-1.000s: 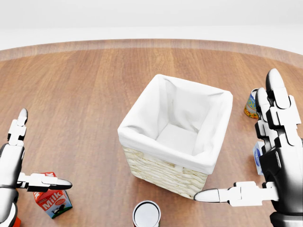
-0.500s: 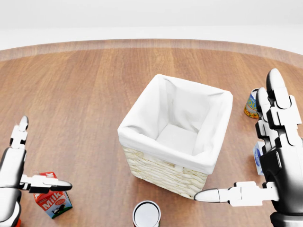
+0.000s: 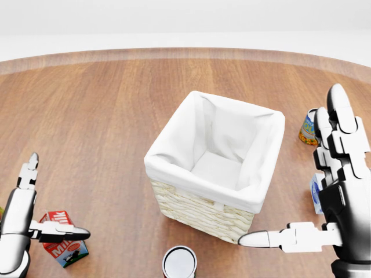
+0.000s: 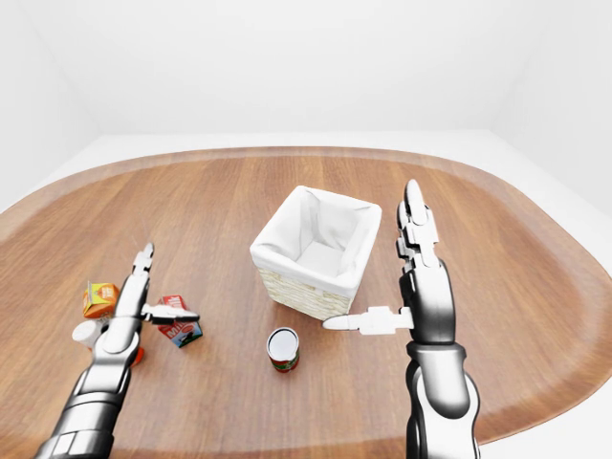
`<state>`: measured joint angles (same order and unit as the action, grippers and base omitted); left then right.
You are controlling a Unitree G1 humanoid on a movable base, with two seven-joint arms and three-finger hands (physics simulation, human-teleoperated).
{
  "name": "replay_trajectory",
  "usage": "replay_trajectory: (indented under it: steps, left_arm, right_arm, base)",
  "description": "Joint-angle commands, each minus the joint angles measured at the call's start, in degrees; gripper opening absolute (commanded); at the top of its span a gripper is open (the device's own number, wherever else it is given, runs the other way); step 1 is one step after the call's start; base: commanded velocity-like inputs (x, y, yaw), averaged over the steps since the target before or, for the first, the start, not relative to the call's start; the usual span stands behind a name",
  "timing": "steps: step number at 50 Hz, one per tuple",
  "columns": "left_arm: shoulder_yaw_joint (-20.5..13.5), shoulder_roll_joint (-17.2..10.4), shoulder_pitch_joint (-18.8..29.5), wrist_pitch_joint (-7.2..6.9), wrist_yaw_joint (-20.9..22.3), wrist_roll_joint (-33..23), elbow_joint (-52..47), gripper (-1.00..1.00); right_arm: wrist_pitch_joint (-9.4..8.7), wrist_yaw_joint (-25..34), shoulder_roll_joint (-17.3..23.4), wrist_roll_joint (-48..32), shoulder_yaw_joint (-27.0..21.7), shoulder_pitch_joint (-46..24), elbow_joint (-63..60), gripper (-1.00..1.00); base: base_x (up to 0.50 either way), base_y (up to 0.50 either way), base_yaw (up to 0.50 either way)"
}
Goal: Pick the milk and place it in the basket.
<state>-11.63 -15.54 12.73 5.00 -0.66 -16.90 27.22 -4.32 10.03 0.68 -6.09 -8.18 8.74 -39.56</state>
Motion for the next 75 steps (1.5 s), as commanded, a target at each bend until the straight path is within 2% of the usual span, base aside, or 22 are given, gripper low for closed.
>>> replay_trajectory:
  steps: [1,14,22,27,51,59,65,75]
  left_arm:
    - [0.6,-0.1,0.5,0.0,-0.8,-0.2,3.6,1.0]
    - [0.7,-0.8,2.4,0.0,-1.1,1.0,7.5,1.0]
    - [0.2,-0.2,0.2,0.0,0.4,1.9,2.3,1.0]
    - [0.4,-0.7,2.0,0.0,-0.6,1.7,7.2,1.0]
    - [0.9,-1.1,2.4,0.0,-1.2,2.0,10.0,1.0]
    - [1.1,-1.3,3.6,0.0,-1.5,2.3,13.0,1.0]
    - [1.9,-1.9,7.0,0.0,-1.1,4.3,23.0,1.0]
    - [2.9,-2.4,9.3,0.0,-0.9,5.8,29.6,1.0]
  right_arm:
    - [-0.13,0.0,0.0,0.0,0.0,0.1,-0.3,1.0]
    - [-0.28,0.1,0.0,0.0,0.0,0.1,-0.5,1.0]
    - [-0.18,0.0,-0.1,-0.2,0.2,0.2,-0.6,1.0]
    - [-0.12,0.0,-0.1,-0.2,0.2,0.1,-0.5,1.0]
    - [0.24,-0.3,0.0,-0.5,0.4,-0.1,0.3,1.0]
    - [0.22,-0.2,0.0,-0.3,0.2,-0.1,0.1,1.0]
    - [0.27,-0.3,0.0,-0.4,0.2,0.0,0.0,1.0]
    - [0.18,-0.4,0.0,-0.3,0.1,-0.1,0.1,1.0]
  base:
    - [0.0,0.0,0.0]
    - [0.0,0.0,0.0]
    - [0.0,0.0,0.0]
    - [0.0,0.0,0.0]
    - [0.0,0.0,0.0]
    - [0.0,0.0,0.0]
    - [0.0,0.0,0.0]
    - [0.0,0.0,0.0]
